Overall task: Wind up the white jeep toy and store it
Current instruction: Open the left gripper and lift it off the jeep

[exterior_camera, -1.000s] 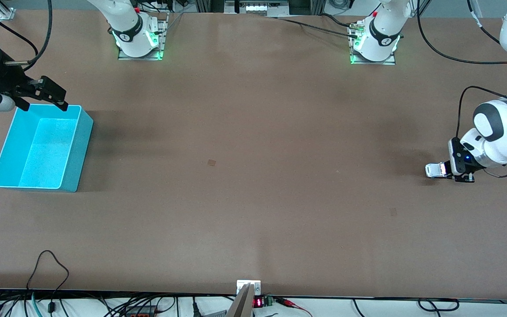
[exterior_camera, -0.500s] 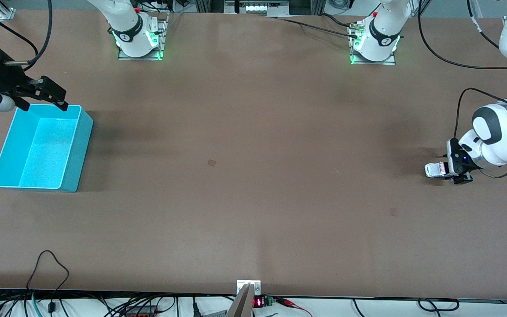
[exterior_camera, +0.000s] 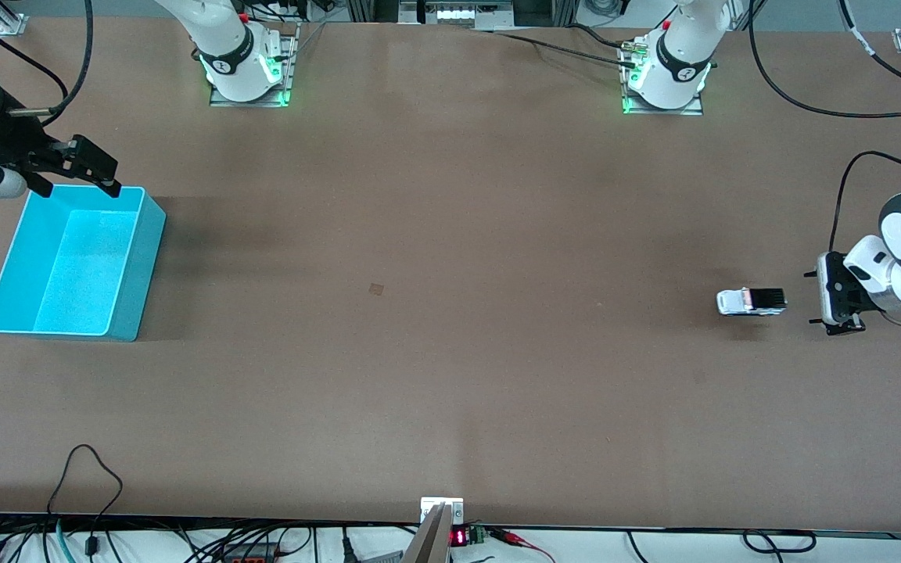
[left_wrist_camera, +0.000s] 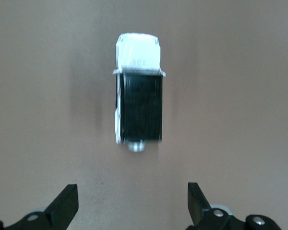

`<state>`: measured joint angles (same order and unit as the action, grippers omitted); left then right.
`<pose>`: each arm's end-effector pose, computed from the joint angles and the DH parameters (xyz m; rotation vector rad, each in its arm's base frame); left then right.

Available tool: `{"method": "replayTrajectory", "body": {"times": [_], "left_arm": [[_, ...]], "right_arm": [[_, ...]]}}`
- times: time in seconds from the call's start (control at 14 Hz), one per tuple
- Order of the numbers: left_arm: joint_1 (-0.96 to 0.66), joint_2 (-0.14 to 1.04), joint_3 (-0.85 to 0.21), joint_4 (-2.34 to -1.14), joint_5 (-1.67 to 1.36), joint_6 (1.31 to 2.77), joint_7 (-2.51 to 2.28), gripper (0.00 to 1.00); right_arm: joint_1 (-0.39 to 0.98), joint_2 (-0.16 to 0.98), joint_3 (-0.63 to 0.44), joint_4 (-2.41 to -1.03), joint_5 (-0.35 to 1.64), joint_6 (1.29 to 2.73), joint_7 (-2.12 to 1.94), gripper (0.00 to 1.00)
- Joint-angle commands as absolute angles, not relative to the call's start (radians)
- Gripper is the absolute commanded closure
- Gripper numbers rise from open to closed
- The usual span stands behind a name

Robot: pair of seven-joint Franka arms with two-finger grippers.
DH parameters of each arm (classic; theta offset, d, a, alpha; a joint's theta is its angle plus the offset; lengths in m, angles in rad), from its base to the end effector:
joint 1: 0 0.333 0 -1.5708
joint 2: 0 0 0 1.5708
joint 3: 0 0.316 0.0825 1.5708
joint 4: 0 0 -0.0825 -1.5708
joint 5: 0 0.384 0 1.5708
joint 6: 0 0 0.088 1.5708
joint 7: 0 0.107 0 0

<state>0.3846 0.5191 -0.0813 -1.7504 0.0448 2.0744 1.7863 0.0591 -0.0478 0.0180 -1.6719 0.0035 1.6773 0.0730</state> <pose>0.6100 0.1975 0.2615 2.1709 -2.0258 -0.1390 0.5471 0.0428 0.6123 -3.1339 -0.0060 -0.0828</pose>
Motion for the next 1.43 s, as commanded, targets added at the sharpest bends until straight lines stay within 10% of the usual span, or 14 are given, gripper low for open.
{"method": "replayTrajectory", "body": {"times": [0.0,1.36], "left_arm": [[0.35,0.499,-0.086,-1.656,0.13,1.91,1.63,0.0],[0.146,0.364,-0.196,-1.338,0.109,1.328,0.438,0.0]], "right_arm": [[0.063,-0.043,0.017,-1.654,0.02,1.669,0.074,0.0],[0.072,-0.044,0.015,-1.654,0.021,1.664,0.074,0.0]]}}
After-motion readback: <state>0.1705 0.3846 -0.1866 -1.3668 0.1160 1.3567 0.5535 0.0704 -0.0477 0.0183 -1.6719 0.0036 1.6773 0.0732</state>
